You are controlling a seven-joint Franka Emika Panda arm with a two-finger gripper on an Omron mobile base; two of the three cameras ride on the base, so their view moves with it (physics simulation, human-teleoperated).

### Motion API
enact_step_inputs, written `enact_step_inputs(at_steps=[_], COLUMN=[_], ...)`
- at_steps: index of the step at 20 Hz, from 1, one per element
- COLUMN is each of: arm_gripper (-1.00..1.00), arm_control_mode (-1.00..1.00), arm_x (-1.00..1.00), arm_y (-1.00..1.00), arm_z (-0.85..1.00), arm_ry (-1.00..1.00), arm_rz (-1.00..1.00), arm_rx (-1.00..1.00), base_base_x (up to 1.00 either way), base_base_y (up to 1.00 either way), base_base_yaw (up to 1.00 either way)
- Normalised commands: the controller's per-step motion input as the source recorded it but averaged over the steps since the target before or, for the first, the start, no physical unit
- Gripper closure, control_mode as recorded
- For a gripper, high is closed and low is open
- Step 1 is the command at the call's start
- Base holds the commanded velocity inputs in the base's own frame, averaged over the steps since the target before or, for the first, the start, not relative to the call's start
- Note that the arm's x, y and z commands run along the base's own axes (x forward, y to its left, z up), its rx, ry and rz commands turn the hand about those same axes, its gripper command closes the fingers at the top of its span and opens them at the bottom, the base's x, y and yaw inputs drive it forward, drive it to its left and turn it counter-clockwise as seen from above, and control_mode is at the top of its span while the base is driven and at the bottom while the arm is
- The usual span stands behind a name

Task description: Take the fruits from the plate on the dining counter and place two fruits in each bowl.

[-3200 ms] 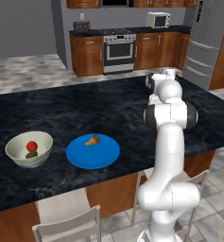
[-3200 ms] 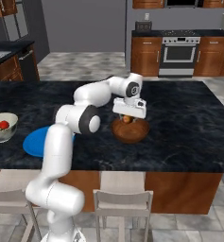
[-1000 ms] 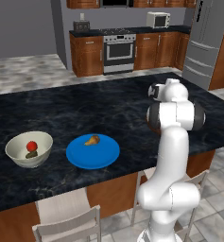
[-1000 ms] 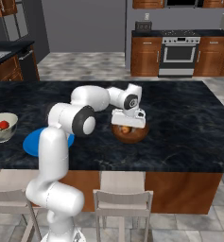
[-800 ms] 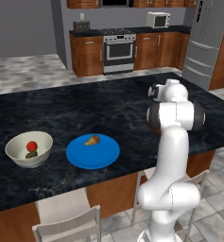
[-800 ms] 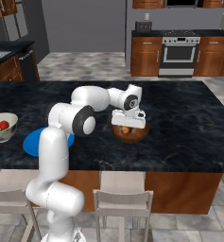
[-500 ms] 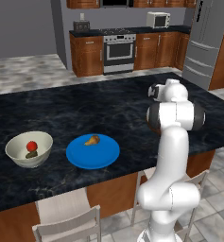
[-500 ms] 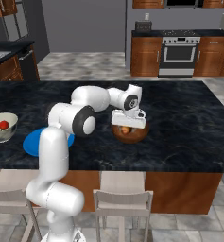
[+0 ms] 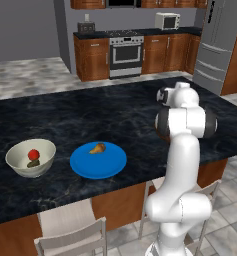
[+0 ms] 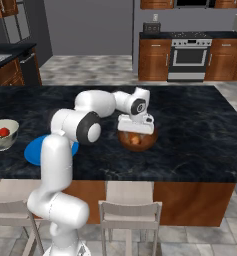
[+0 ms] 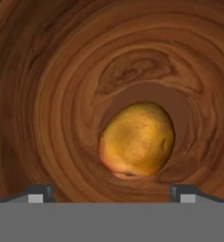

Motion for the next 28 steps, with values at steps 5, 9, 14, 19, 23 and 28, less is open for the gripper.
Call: enact_step_inputs(at_steps=[5, 9, 14, 19, 23, 28], arm_gripper=[-1.0, -1.0, -1.0, -1.0, -1.0, -1.0], arm_control_mode=[-1.0, -1.0, -1.0, -1.0, -1.0, -1.0], arm_x=[0.01, -0.23, -0.33, -0.01, 0.28, 0.31], arm_y=[0.02, 0.09, 0.41, 0.6, 0.76, 0.77], arm_z=[0.29, 0.56, 0.52, 0.32, 0.43, 0.49], arm_ry=[-0.02, -0.17, -0.38, -0.49, -0.29, -0.15], arm_rz=[0.03, 0.02, 0.0, -0.01, -0.1, -0.14], arm_rx=[0.0, 0.0, 0.0, -0.01, 0.0, 0.0], base_base_x=[0.0, 0.0, 0.0, 0.0, 0.0, 0.0], base_base_y=[0.0, 0.0, 0.0, 0.0, 0.0, 0.0], base_base_yaw=[0.0, 0.0, 0.0, 0.0, 0.0, 0.0])
